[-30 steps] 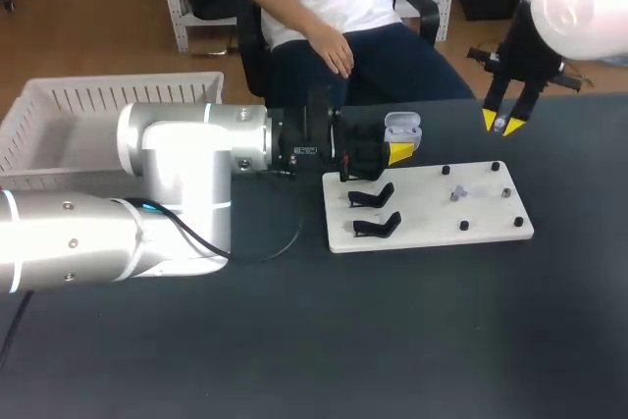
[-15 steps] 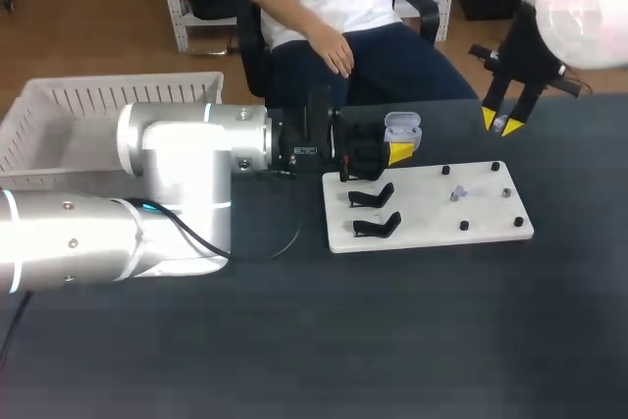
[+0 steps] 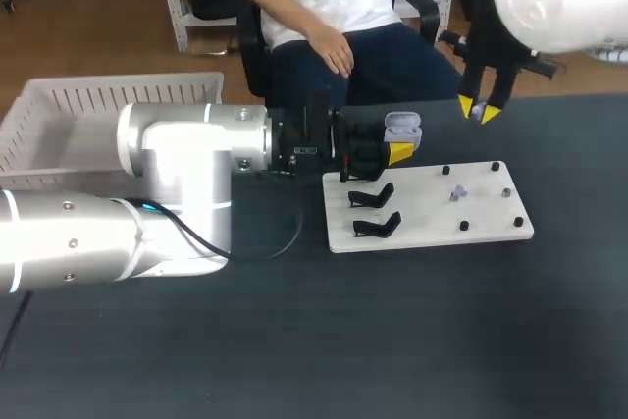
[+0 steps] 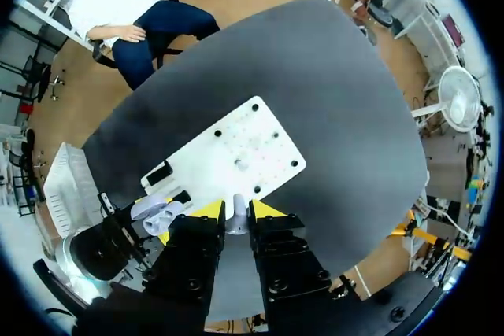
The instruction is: Pick up each earbud case from the left stands, insert the matching earbuds, close the lid, and place the case in the box.
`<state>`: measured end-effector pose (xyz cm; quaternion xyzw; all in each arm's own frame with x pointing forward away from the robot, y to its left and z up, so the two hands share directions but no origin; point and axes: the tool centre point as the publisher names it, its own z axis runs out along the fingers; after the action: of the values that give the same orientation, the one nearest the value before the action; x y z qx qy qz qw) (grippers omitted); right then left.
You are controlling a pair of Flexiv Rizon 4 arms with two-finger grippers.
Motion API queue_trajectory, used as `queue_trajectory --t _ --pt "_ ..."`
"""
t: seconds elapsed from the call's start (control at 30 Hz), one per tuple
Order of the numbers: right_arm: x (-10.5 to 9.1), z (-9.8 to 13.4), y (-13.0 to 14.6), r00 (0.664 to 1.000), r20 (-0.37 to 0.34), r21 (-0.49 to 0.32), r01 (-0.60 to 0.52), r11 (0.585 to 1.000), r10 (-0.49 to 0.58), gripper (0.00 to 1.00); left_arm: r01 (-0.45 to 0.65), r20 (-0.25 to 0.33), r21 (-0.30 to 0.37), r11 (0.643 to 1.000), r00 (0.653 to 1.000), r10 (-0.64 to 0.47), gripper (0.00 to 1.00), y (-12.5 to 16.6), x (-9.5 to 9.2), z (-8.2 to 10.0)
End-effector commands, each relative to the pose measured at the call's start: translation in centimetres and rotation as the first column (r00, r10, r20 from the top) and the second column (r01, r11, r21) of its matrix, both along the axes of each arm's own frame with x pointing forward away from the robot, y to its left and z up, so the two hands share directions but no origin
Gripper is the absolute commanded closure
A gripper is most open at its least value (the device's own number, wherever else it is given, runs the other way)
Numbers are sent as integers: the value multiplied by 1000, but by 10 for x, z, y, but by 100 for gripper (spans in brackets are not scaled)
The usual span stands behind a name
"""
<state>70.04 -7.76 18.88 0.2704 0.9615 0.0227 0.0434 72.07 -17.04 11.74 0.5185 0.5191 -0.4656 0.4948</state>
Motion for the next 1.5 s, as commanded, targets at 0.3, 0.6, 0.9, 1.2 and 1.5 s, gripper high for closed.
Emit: queue_trajectory --t 0.3,0.6,0.9,1.2,1.5 --pt "-3 -2 33 999 -27 -82 -42 996 40 100 4 -2 3 1000 1000 -4 100 0 2 0" --pt "-8 -4 54 998 -63 -87 -6 996 0 100 4 -2 3 1000 1000 -4 100 0 2 0" --pt "-4 -3 70 999 -25 -56 20 998 -21 100 4 -2 3 1000 1000 -4 100 0 2 0" --pt "1 -7 74 1000 -18 -40 6 999 -7 100 4 -2 3 1000 1000 -4 100 0 2 0" --pt "6 -14 80 1000 -19 -20 0 1000 0 100 4 -2 3 1000 1000 -4 100 0 2 0"
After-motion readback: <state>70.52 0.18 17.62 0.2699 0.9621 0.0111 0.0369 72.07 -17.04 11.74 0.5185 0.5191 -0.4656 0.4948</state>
